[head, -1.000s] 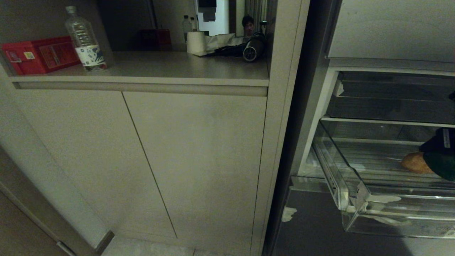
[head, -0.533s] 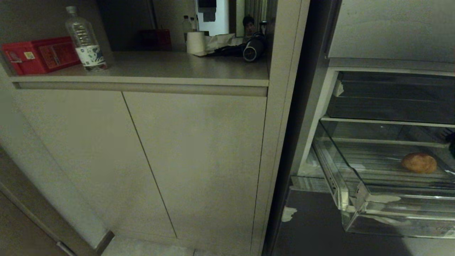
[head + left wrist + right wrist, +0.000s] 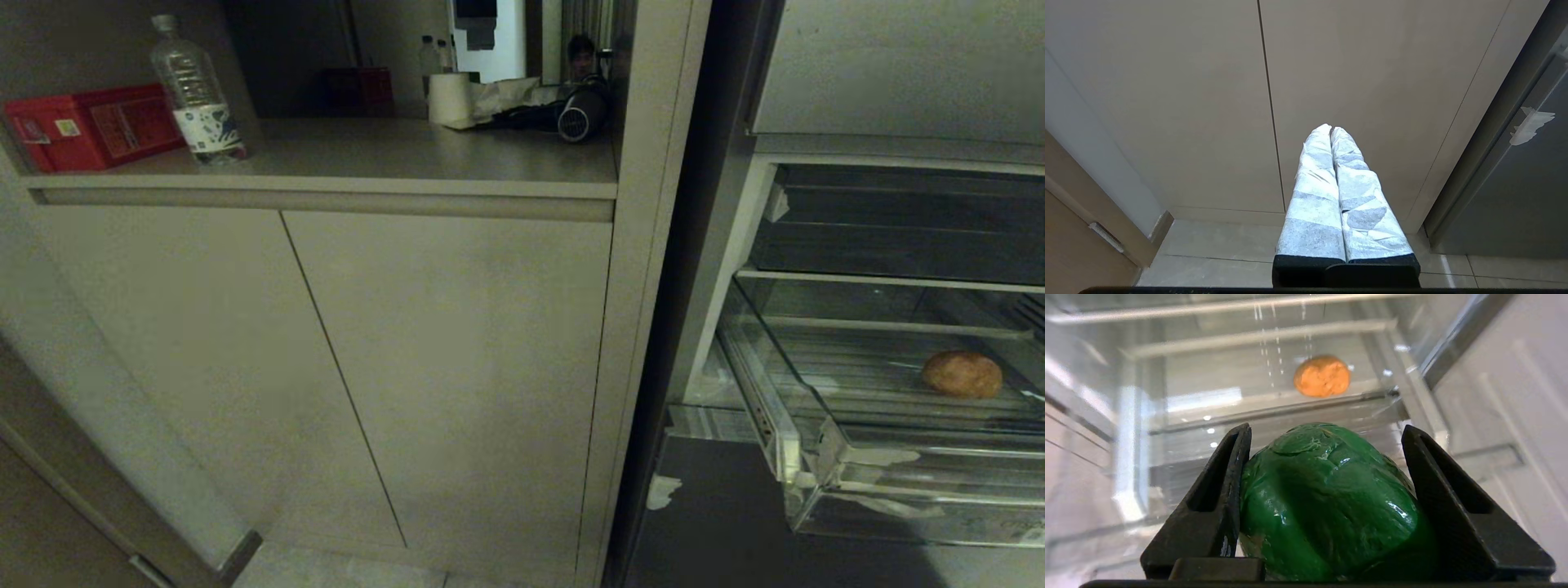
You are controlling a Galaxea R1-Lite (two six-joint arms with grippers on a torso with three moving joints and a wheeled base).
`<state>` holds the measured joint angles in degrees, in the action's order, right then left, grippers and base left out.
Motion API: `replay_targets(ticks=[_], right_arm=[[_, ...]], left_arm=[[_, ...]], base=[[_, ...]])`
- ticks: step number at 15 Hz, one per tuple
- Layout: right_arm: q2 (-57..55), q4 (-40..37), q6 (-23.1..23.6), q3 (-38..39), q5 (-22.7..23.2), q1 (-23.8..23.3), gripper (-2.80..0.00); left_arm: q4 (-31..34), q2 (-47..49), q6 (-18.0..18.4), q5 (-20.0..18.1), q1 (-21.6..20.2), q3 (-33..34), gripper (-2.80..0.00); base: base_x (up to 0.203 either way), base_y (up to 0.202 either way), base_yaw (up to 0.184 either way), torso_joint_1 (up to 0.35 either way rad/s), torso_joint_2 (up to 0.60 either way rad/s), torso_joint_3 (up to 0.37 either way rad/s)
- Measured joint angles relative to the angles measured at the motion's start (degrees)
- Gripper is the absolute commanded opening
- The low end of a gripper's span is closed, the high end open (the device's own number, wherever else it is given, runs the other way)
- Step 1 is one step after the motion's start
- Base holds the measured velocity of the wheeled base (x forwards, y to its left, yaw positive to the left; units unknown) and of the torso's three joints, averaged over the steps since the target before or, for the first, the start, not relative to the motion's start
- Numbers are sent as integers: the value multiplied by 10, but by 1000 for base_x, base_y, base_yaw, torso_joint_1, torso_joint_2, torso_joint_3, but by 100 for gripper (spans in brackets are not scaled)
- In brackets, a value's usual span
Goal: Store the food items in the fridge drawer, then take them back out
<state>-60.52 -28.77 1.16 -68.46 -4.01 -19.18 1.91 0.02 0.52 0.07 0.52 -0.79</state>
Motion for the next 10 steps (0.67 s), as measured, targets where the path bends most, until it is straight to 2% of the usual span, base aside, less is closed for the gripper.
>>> replay_targets(ticks=[3, 7, 10], right_arm=[[90, 17, -4, 52, 2, 0, -280], [172, 91, -19, 150, 6, 1, -280], [210, 97, -20, 200, 32, 2, -280]], left_arm=[[0, 0, 0, 0, 0, 0, -280], [0, 0, 0, 0, 0, 0, -280], [0, 0, 0, 0, 0, 0, -280]], base=[[0, 0, 0, 0, 0, 0], [0, 0, 0, 0, 0, 0], [0, 0, 0, 0, 0, 0]])
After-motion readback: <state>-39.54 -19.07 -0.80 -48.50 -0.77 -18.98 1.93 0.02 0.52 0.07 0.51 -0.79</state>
